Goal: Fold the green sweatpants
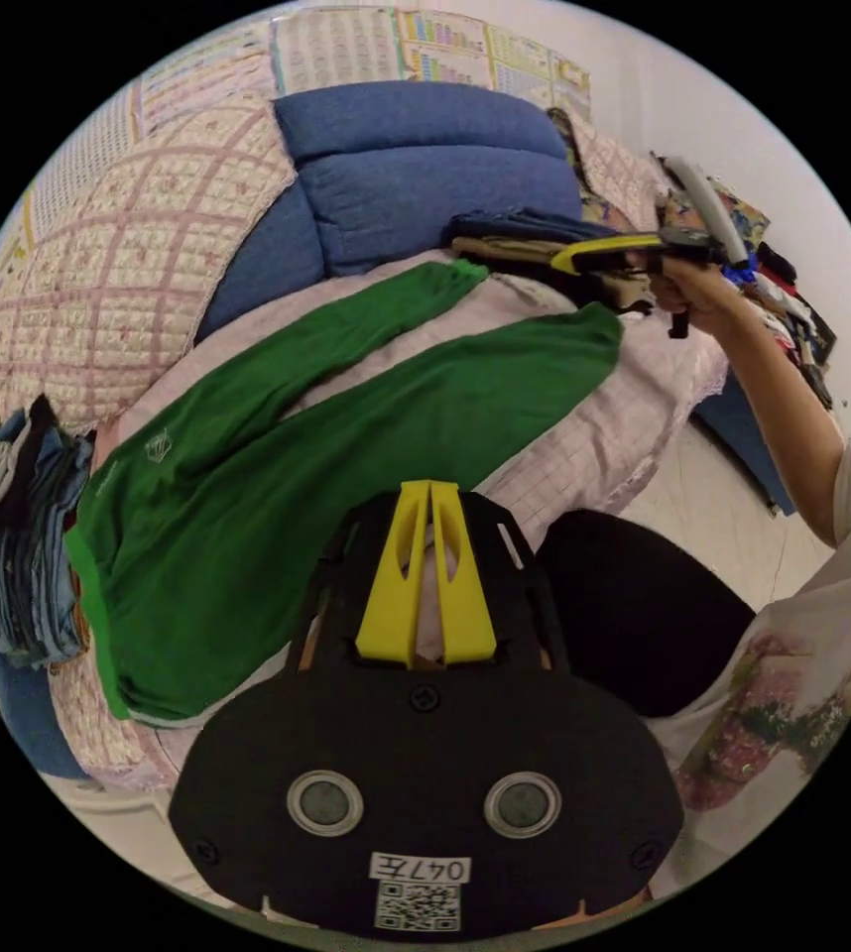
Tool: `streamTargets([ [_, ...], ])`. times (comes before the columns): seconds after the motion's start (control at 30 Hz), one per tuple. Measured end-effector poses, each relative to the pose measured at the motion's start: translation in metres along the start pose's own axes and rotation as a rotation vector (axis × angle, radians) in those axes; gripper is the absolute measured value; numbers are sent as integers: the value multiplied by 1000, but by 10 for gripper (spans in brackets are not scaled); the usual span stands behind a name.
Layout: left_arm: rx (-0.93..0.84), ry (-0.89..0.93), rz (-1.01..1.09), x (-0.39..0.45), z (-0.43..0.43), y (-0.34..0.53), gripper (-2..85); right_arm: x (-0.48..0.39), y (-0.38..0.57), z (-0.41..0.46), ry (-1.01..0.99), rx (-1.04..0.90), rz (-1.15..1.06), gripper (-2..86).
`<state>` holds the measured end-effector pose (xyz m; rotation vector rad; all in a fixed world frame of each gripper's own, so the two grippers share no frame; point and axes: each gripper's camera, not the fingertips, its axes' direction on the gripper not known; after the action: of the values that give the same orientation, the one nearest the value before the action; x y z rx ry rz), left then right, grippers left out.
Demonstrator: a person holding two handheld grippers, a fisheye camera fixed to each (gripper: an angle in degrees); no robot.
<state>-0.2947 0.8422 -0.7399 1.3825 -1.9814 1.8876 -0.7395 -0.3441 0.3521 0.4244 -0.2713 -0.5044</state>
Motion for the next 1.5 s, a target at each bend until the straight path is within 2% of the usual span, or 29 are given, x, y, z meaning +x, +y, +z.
streamTargets([
  [0.13, 19, 39, 165, 45, 34, -67, -8, -12, 13, 11, -7, -63, -110, 8],
  [0.4, -101, 40, 127, 10, 106, -97, -9, -33, 22, 56, -7, -197, -241, 10],
  [0.5, -137, 73, 118, -1, 130, -93, -9, -32, 28, 52, 16, -206, -235, 2],
  [0.67, -124, 88, 105, -6, 152, -88, -10, -24, 42, 30, 92, -110, -141, 0],
  [0.77, -116, 112, 83, -8, 166, -86, -10, -22, 59, 51, 59, -210, -127, 1],
  [0.87, -93, 158, 52, -6, 169, -78, -10, -17, 71, 31, 78, -178, -87, 8],
  [0.97, 0, 260, -3, -11, 143, -52, -10, -7, 90, -25, 168, -6, 28, 18],
  [1.0, 42, 271, -31, -14, 126, -35, -10, -5, 106, -55, 235, 112, 86, 19],
  [1.1, 131, 181, -114, -17, 77, 26, -10, -5, 161, -120, 324, 410, 203, 11],
  [1.13, 153, 125, -162, -18, 61, 57, -10, -3, 183, -135, 273, 466, 223, 3],
  [1.23, 160, 5, -316, -27, 34, 140, -10, 4, 223, -142, 10, 472, 215, -8],
  [1.37, 129, -124, -523, -32, 19, 221, -10, -10, 246, -124, -44, 381, 206, -11],
  [1.5, 170, -173, -684, -10, 27, 270, -10, -30, 231, -87, -110, 179, 88, -7],
])
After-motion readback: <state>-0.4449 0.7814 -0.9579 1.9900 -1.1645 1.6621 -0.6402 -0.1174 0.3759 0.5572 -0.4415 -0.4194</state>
